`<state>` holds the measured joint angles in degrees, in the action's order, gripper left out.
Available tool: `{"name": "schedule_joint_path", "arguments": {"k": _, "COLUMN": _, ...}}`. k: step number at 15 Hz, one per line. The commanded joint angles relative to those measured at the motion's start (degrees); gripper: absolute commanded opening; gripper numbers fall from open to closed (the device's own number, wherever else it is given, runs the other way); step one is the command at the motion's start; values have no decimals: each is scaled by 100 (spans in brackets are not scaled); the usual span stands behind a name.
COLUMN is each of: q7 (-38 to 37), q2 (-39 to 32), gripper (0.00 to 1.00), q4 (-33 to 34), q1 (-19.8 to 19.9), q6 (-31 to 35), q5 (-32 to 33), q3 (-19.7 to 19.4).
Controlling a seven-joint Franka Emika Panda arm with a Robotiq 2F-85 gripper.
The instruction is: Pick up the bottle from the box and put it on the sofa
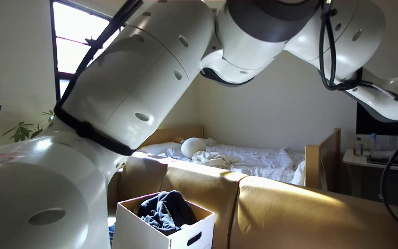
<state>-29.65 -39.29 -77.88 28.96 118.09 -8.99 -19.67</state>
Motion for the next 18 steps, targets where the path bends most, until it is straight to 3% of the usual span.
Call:
{"name": "schedule_joint_path", "arguments": {"k": 1, "q7": 396, "q2": -332, "gripper": 15, "q4": 254, "q1": 176, "q6": -237, "q5": -481, "q3": 316}}
{"name": "schedule_joint_path", "arguments": {"k": 10, "q7": 246, "q2": -886, "gripper": 16, "q4": -6, "q1": -268, "q6": 812, "q5": 200, "q3": 110}}
{"name": "schedule_joint_path", "arguments": {"k": 16, "q7": 242, "q2": -771, "gripper": 15, "q4": -189, "q1": -318, "q6": 970, "q5": 181, "q3": 112}}
{"name": "schedule_joint_path", "arguments": {"k": 17, "q7": 261, "q2": -736, "gripper": 60, "q4": -219, "q1": -334, "q6": 938, "q5": 182, "q3": 123}}
{"name": "schedule_joint_path", "arguments": {"k": 18, "q7": 282, "q2": -677, "gripper": 61, "q4": -253, "q1": -359, "q6": 868, "q5": 184, "q3": 136}}
